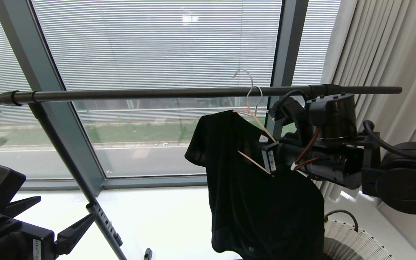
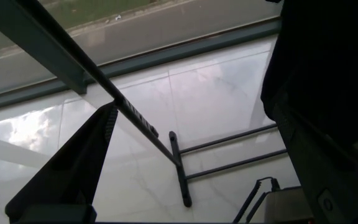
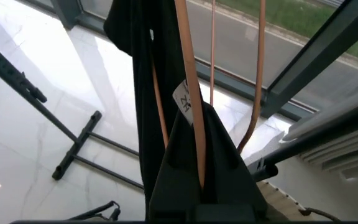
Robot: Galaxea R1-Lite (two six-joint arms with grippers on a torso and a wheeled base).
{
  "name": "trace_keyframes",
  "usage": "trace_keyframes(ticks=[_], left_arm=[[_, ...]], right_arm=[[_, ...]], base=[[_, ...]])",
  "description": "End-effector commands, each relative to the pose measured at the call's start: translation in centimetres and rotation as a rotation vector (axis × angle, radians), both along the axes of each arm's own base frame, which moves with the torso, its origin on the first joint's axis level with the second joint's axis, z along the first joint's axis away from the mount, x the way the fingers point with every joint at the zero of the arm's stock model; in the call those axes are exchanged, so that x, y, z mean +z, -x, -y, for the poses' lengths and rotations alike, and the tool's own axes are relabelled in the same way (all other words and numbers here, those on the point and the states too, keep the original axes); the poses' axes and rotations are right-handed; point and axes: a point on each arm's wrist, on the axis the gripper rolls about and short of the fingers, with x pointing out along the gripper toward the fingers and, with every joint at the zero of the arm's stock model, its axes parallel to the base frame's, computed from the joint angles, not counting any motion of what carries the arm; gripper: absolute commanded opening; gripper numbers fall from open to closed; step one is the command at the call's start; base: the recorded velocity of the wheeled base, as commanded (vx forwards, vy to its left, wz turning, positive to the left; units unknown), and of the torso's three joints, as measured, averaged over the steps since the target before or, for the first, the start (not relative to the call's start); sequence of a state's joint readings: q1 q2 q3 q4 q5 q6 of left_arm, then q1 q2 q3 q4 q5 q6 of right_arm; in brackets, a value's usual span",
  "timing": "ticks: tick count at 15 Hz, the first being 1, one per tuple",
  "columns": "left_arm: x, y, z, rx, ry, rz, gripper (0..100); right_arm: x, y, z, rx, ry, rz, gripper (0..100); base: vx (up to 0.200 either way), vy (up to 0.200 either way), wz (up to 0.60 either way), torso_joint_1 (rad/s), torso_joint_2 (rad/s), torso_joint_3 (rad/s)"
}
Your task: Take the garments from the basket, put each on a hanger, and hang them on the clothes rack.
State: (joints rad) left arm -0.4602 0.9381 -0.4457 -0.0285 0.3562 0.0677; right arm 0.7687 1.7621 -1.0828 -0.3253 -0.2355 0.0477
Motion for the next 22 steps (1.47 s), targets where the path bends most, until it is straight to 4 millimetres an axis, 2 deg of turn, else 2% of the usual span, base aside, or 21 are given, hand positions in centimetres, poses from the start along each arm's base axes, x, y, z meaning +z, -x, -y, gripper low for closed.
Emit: trace_keyframes(ticks=[1,5,8,13,22], left_arm=[[0.1,0.2,-0.1,0.012,0.0,0.012,100],[0.2,0.3,-0.3,0.045,-0.008,0.028,100],[0.3,0.2,-0.3,0.047,-0.011,0.03,100],[0.5,0.2,-0.4,0.059,-0.046,0.041,100],[0.7,0.2,-0.4,0.058,-0.049,0.046,100]], right_arm=[[-1.1,-2.2,0.1,-0.049,0.024,-0.016,0],[-1.3,-4.1,0.4,-0.088,0.024,-0.012,0],[-1.5,-4.8,-0.6,-0.082,0.019,-0.007,0],[-2.1,-4.5,-2.2,-0.061,0.032,-0.009,0],[-3.4,-5.3,-3.0,-0.062,0.045,-0.029,0]], base=[[0.0,0.0,0.0,0.0,0.0,0.0],[0.0,0.0,0.0,0.0,0.0,0.0],[0.0,0.0,0.0,0.0,0.0,0.0],[0.0,0.0,0.0,0.0,0.0,0.0],[0.0,0.0,0.0,0.0,0.0,0.0]])
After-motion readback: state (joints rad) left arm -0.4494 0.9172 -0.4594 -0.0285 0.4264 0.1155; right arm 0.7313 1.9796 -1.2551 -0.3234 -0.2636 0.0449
